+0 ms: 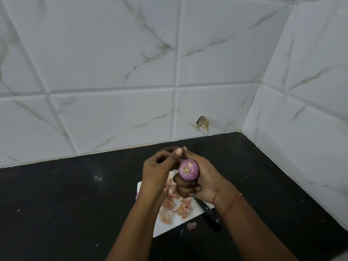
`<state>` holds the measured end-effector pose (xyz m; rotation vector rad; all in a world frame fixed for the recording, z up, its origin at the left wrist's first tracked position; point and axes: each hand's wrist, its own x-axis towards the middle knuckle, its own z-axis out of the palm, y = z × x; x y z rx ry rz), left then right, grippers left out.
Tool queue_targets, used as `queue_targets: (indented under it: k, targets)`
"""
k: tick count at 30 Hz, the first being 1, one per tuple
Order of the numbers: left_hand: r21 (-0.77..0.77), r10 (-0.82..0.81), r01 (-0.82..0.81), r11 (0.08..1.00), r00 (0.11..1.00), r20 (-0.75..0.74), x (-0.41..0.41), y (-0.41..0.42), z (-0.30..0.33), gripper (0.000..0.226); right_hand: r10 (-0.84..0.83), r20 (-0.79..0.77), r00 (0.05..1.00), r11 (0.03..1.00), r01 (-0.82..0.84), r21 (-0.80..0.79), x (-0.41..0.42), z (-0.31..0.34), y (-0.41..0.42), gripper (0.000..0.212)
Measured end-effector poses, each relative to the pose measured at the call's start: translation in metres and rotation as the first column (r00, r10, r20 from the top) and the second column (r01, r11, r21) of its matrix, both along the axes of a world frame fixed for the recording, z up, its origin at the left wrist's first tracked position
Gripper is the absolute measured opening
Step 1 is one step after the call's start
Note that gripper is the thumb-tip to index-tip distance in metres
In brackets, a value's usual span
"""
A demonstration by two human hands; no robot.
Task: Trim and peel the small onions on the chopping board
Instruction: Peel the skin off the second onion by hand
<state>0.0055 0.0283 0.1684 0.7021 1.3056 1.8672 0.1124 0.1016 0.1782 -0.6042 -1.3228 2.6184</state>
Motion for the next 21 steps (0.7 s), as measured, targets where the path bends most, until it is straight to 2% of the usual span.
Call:
queue_targets:
  k: [2,3,4,5,7,10,14,18,21]
  targets:
    - [-0.039,0.059,-0.061,0.997,0.997,-0.058,-0.005,-0.001,-0.001,0.045,-0.154,-0.008,0.988,0.988,0.154,0.003,-0.004,0.001,0.0,0.052]
    - [-0.042,0.044,-0.049,0.998,0.993,-0.114,-0.007,-0.003,-0.003,0.041,-0.249,-0.003,0.969,0.969,0.249,0.014,-0.005,0.001,0.0,0.052]
    - [-0.045,0.001,-0.009,0.999,0.983,-0.185,-0.008,-0.004,-0.005,0.03,-0.332,-0.002,0.943,0.943,0.332,0.035,-0.006,0.002,0.0,0.052]
    - [-0.054,-0.062,0.05,0.997,0.968,-0.243,-0.007,-0.005,-0.006,0.031,-0.404,-0.013,0.915,0.913,0.404,0.057,-0.006,0.002,-0.001,0.051]
    - [-0.062,-0.134,0.123,0.991,0.961,-0.242,-0.002,-0.007,-0.008,0.049,-0.494,-0.095,0.864,0.861,0.502,0.084,-0.008,0.003,-0.004,0.041]
    - [-0.03,-0.157,0.154,0.988,0.964,-0.215,0.006,-0.008,-0.01,0.035,-0.523,-0.25,0.815,0.824,0.558,0.095,-0.009,-0.001,-0.007,0.03]
    - [0.007,-0.15,0.159,0.987,0.944,-0.295,0.006,-0.008,-0.016,0.04,-0.52,-0.337,0.785,0.775,0.599,0.202,-0.008,-0.005,-0.009,0.049]
    - [0.101,0.026,0.007,0.995,0.946,-0.322,0.018,-0.002,-0.015,0.04,-0.526,-0.398,0.751,0.735,0.638,0.232,-0.012,-0.008,-0.018,0.052]
    - [0.137,0.12,-0.091,0.986,0.967,-0.224,0.024,0.003,-0.007,0.033,-0.559,-0.391,0.731,0.686,0.673,0.276,-0.013,-0.013,-0.025,0.053]
